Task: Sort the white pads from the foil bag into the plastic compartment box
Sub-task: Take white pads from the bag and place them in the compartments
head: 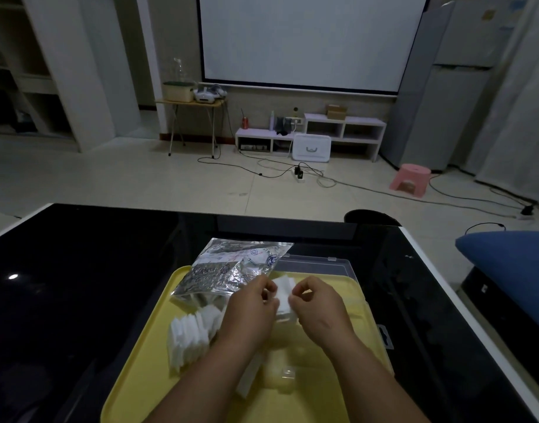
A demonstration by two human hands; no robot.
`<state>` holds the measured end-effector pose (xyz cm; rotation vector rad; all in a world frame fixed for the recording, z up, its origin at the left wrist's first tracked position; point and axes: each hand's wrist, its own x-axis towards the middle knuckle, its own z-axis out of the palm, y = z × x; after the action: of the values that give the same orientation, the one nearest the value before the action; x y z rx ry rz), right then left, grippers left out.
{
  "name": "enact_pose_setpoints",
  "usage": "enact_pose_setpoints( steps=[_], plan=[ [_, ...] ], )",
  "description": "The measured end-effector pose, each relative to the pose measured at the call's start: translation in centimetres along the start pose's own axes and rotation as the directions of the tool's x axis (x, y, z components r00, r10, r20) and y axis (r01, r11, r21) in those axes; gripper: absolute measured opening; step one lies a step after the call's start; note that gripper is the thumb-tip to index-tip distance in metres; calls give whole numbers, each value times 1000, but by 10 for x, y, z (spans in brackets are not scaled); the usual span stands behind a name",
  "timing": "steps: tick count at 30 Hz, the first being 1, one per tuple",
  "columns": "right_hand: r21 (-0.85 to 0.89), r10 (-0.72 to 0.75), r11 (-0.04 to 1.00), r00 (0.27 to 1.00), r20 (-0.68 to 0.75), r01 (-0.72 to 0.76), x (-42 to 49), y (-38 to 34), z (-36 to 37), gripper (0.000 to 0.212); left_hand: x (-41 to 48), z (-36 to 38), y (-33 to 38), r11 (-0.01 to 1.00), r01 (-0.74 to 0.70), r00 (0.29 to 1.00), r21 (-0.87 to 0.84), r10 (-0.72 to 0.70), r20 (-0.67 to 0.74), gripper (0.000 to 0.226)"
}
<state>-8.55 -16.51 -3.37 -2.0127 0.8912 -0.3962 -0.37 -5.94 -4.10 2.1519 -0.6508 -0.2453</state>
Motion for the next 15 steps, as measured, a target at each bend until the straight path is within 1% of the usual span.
enact_pose_setpoints(
  steps=[3, 5, 7, 11, 15],
  plan=[
    [-44, 14, 999, 1000, 6, -14, 2, 4, 2, 9, 1, 5, -1, 997, -15, 1000, 73, 16, -2, 19],
    [-71, 13, 997, 999, 30, -10, 2, 6, 4, 11, 1, 6, -2, 989, -33, 999, 147, 34, -6, 22],
    [-105, 12, 994, 999, 47, -7, 2, 7, 7, 12, 1, 6, -4, 982, -47, 999, 185, 48, -3, 23],
    [-146, 20, 989, 998, 61, -11, 3, 9, 10, 9, 0, 8, -4, 970, -80, 997, 230, 78, 15, 25],
    [-176, 3, 984, 999, 43, 5, 3, 8, 9, 8, -2, 8, -5, 972, -86, 996, 220, 86, 9, 25]
  ],
)
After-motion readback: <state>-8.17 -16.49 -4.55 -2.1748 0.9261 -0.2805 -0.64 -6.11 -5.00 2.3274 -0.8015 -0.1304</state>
